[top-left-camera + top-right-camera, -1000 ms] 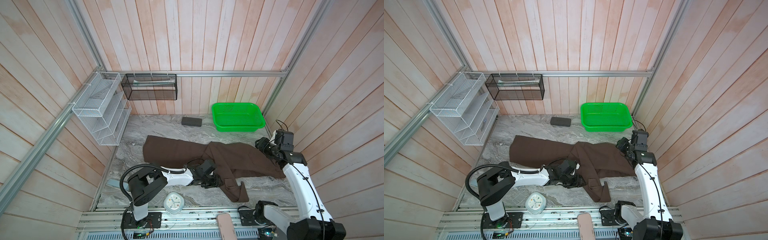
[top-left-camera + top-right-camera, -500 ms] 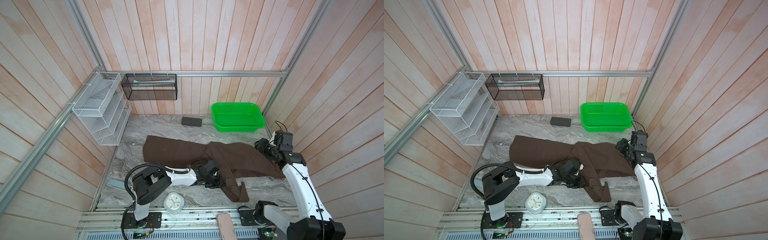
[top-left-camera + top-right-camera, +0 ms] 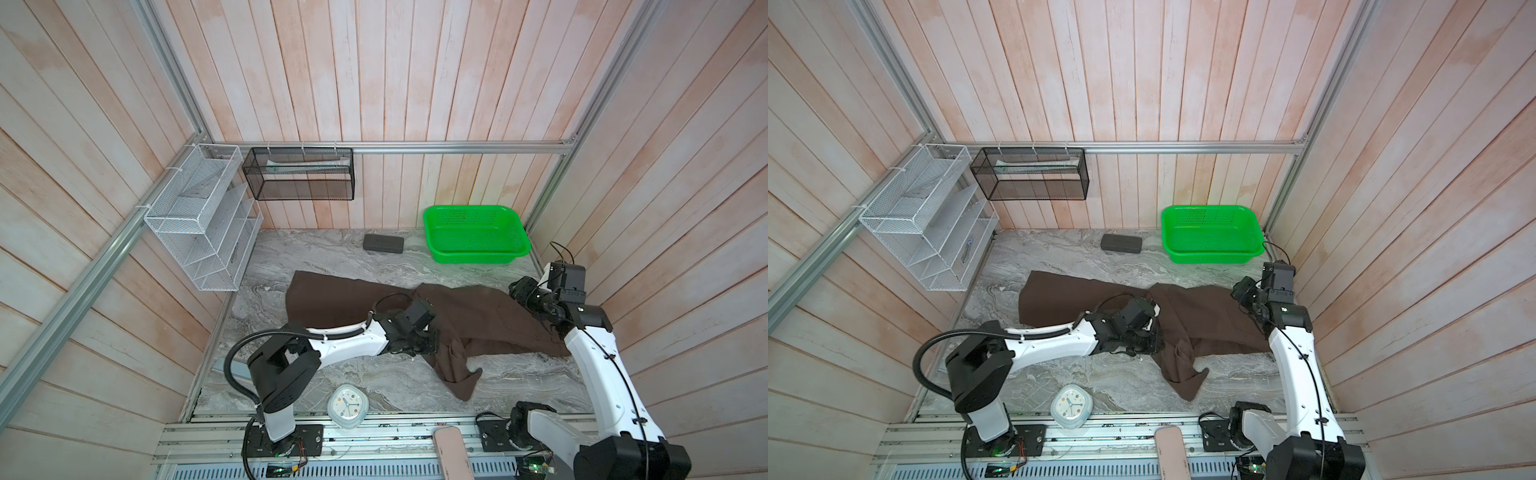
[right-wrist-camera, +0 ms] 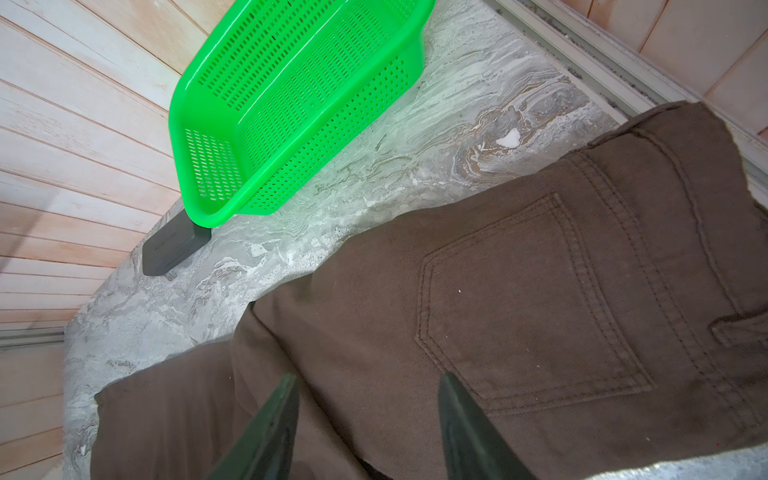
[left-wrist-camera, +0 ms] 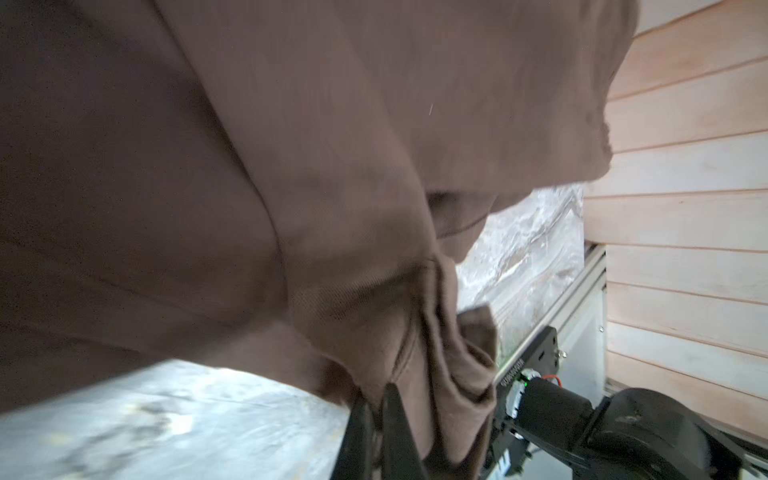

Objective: Fold and stack the trousers

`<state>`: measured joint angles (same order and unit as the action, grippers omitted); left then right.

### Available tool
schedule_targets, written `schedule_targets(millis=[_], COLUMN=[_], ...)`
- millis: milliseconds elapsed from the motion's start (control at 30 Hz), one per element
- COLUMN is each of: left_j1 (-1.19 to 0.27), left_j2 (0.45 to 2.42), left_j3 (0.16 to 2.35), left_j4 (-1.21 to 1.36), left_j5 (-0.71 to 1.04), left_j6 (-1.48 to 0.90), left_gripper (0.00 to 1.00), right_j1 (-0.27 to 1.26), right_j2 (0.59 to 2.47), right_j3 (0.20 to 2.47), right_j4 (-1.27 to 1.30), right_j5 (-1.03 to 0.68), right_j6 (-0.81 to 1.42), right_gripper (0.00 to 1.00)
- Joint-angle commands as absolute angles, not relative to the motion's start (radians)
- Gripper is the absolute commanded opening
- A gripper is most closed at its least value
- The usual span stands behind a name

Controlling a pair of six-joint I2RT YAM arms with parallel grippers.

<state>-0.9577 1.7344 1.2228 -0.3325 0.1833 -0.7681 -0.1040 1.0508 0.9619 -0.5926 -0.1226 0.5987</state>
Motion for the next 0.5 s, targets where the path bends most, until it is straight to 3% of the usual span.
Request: schedule_targets(millis=[0,167,467], left_j1=[-0.839,-0.644,-0.336], left_j2=[1.624,1.606,1.639], left_j3=[1.326,1.425,1.453], left_j4=[-0.562,-0.791,-0.838], left_j5=[0.014,-0.042,-0.090], left_j6=[-0.473,-0.186,-0.057], left_gripper=[0.00,0.00,0.00], right_j1=[-0.110,-0.096,-0.013], right_j2=[1.049,1.058,1.109], right_j3=[0.964,0.946,0.933], right_j4=[-0.596,-0.576,-0.544], right_j5=[-0.145,-0.153,-0.125], right_j6=[0.602,0.622,0.655], right_gripper=[0.55,0.55,0.55])
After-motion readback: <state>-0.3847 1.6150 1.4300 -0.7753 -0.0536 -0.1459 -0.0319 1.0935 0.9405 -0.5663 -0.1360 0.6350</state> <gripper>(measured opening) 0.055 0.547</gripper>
